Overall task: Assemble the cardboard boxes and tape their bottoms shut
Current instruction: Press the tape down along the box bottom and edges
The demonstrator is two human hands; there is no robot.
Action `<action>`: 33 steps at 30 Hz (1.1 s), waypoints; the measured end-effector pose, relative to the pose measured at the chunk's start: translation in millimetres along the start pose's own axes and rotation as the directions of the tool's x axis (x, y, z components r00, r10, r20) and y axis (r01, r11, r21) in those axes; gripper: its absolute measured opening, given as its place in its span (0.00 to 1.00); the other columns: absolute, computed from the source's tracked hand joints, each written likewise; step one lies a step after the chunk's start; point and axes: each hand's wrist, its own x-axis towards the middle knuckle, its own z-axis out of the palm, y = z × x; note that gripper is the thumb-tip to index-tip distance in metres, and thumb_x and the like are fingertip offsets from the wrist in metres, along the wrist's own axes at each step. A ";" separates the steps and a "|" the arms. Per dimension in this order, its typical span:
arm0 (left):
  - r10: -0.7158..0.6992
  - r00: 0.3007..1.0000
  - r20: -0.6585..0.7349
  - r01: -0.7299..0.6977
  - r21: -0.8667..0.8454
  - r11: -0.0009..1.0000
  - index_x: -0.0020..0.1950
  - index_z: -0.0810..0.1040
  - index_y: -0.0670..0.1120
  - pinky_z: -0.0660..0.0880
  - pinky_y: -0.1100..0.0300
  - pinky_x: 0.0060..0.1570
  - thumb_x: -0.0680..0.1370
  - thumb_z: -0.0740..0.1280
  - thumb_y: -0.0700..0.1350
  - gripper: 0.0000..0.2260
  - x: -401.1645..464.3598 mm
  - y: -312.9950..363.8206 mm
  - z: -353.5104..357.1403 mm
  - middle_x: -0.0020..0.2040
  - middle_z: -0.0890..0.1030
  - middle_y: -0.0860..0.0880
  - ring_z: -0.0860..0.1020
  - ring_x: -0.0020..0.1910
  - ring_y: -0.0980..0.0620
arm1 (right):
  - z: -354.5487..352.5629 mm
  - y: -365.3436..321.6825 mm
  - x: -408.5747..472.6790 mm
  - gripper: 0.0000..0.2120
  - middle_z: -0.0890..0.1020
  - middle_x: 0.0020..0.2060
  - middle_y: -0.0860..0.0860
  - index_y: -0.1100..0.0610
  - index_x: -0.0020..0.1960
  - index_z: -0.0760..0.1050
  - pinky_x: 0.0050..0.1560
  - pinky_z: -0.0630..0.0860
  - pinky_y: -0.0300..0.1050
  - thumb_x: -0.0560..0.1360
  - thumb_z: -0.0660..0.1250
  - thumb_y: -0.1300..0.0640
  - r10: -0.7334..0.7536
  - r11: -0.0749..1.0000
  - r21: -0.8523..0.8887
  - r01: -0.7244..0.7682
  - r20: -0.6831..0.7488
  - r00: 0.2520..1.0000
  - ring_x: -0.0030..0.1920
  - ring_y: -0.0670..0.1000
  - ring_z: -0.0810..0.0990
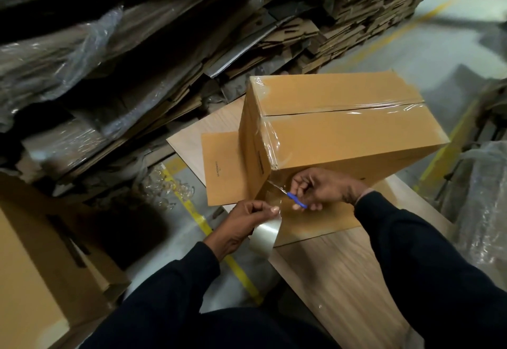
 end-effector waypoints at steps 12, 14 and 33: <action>0.097 0.991 0.094 -0.074 -0.223 0.972 0.44 0.88 0.46 0.81 0.59 0.51 0.76 0.77 0.47 0.05 -10.9 38.6 -39.6 0.51 0.86 0.45 0.83 0.49 0.50 | 127.6 117.0 9.9 0.06 0.86 0.43 0.56 0.60 0.50 0.80 0.38 0.85 0.48 0.76 0.76 0.66 0.478 0.865 0.409 -0.291 -0.495 0.725 0.38 0.51 0.85; 0.167 0.975 0.147 -0.113 -0.317 0.941 0.44 0.86 0.44 0.82 0.57 0.51 0.71 0.83 0.51 0.12 -3.9 58.1 -42.1 0.52 0.86 0.44 0.84 0.50 0.49 | 156.8 141.4 7.8 0.11 0.85 0.45 0.58 0.60 0.49 0.77 0.45 0.85 0.56 0.74 0.78 0.65 0.561 0.816 0.497 -0.296 -0.551 0.618 0.43 0.57 0.85; 0.127 0.990 0.061 -0.068 -0.582 0.810 0.51 0.79 0.45 0.84 0.54 0.47 0.88 0.60 0.47 0.11 141.0 188.4 27.2 0.42 0.85 0.49 0.85 0.42 0.53 | 113.4 -27.8 6.7 0.24 0.68 0.74 0.55 0.57 0.73 0.70 0.71 0.69 0.45 0.87 0.51 0.43 0.193 0.955 0.127 0.267 -0.951 -0.241 0.73 0.52 0.69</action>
